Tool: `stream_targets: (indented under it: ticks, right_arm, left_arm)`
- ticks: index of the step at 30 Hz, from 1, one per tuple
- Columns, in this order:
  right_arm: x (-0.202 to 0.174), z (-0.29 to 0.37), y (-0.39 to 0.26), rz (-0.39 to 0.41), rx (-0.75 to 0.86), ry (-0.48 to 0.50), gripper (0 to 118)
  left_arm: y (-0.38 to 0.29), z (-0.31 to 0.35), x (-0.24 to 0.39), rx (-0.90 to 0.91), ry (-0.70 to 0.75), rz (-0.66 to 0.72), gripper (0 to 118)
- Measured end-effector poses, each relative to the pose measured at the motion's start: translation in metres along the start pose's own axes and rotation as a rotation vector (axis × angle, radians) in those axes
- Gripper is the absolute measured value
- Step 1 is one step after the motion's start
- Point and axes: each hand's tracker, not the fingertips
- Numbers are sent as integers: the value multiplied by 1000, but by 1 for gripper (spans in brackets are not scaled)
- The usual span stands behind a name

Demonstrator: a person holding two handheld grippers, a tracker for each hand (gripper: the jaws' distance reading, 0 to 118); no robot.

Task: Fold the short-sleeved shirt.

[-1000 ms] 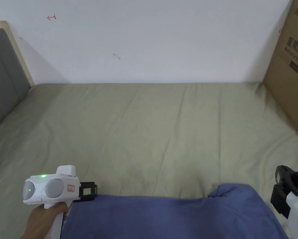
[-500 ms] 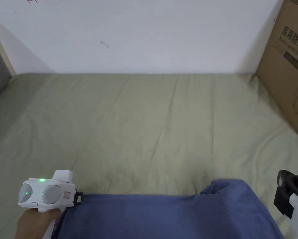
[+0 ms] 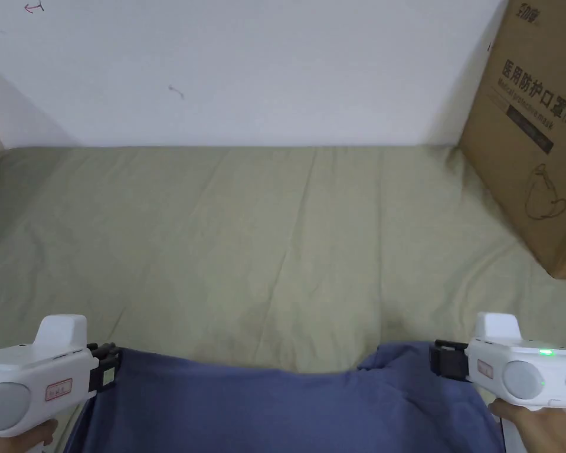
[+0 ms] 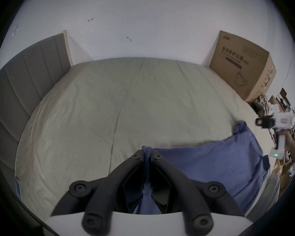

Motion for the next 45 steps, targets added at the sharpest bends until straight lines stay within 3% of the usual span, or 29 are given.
stream_targets:
  ticks: [3, 7, 8, 9, 10, 11, 16, 24, 31, 38, 45]
  right_arm:
    - [-2, -36, -9, 47, -109, -30, 94]
    - [-4, -52, -13, 10, -148, 38, 59]
    - [-5, -49, -10, 5, -142, 17, 53]
    - [-25, -24, -11, -5, -140, 25, 42]
    - [-28, -19, -11, 4, -128, 46, 18]
    - [-30, -14, -11, 34, -113, 48, 1]
    - [-34, 46, -13, 67, 3, 22, 1]
    - [-11, 182, -39, -11, 221, 142, 1]
    - [5, 253, -104, -81, 257, 198, 1]
    - [7, 242, -174, -120, 158, 182, 1]
    - [9, 196, -222, -138, 29, 84, 1]
  left_arm:
    - [0, 4, 2, -5, -14, 11, 5]
    - [-4, 4, 1, -17, -16, 9, 5]
    - [-6, 4, 0, -19, -15, 10, 5]
    - [-7, 3, -1, -21, -14, 11, 5]
    - [-8, 3, -3, -22, -13, 15, 5]
    - [-10, 2, -2, -23, -13, 23, 5]
    - [-23, 18, 1, -11, 0, 51, 5]
    - [-46, 65, -11, 12, 33, 76, 5]
    - [-77, 110, -36, 13, 56, 123, 5]
    - [-140, 119, -32, -75, 53, 162, 5]
    - [-193, 110, -35, -171, 68, 185, 5]
